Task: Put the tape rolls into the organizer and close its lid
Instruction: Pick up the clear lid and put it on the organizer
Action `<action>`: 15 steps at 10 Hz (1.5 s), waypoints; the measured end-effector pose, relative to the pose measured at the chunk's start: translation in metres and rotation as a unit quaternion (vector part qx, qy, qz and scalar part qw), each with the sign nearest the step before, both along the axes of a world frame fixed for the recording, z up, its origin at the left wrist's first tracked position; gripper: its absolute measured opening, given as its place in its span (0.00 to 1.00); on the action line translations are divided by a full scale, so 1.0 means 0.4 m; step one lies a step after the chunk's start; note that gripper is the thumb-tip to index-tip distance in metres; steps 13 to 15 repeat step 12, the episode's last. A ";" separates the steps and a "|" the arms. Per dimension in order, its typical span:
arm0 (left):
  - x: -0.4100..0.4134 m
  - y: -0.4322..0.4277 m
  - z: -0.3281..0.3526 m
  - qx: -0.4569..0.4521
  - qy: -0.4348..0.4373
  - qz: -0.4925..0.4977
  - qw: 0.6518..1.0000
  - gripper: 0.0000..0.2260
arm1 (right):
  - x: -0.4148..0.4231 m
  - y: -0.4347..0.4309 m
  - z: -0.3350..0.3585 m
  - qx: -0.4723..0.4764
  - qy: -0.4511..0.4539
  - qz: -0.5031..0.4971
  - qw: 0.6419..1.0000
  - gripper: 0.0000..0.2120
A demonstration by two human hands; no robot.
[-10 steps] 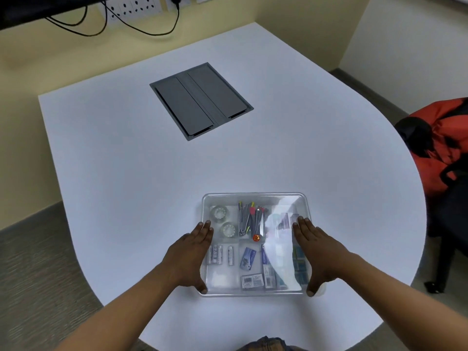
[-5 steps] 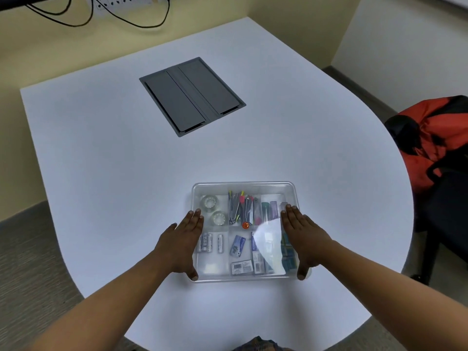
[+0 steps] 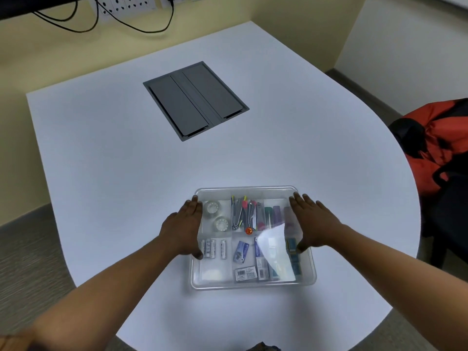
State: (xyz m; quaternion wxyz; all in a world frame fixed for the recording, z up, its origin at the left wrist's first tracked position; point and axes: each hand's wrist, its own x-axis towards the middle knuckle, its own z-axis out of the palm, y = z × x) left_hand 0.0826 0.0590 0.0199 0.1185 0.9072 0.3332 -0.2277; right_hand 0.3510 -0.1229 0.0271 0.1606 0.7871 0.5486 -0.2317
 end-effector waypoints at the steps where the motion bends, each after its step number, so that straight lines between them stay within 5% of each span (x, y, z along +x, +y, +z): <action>1: 0.022 0.052 -0.008 0.007 0.025 0.004 1.000 0.62 | 0.028 0.020 -0.011 -0.004 0.000 -0.022 1.000 0.69; 9: 0.066 0.089 -0.038 -0.002 0.071 -0.005 0.997 0.65 | 0.051 0.035 -0.052 -0.014 0.015 -0.027 0.999 0.72; 12: 0.081 0.075 0.041 0.051 0.016 -0.030 0.998 0.57 | 0.040 0.074 0.039 0.083 0.018 -0.047 0.995 0.57; 15: 0.081 0.075 0.041 0.051 0.016 -0.030 0.998 0.57 | 0.040 0.074 0.039 0.083 0.018 -0.047 0.995 0.57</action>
